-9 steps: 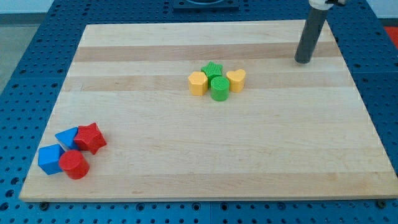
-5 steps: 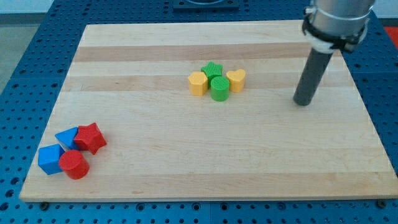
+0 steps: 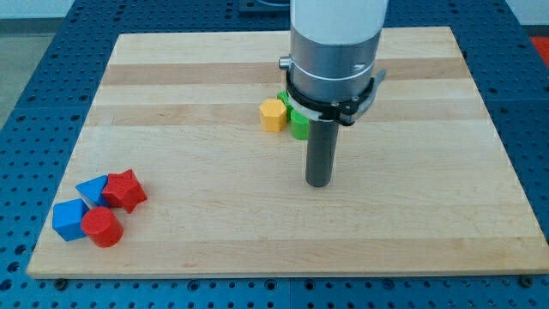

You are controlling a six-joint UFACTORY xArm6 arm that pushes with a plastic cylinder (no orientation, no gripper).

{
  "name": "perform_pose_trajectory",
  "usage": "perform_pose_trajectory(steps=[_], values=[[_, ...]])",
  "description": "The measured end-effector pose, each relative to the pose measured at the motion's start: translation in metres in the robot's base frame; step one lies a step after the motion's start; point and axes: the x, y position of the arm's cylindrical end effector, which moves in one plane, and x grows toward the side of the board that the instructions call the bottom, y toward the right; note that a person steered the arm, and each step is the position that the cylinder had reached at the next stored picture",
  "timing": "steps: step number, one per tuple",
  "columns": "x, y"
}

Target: Move the green circle to the top left corner of the board

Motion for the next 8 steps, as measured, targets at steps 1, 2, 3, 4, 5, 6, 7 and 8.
perform_pose_trajectory(steps=[1, 2, 3, 4, 5, 6, 7, 8], values=[[0.0, -0.03], [0.0, -0.062], [0.006, -0.084], [0.007, -0.085], [0.013, -0.016], [-0.002, 0.085], [-0.026, 0.081], [-0.026, 0.034]])
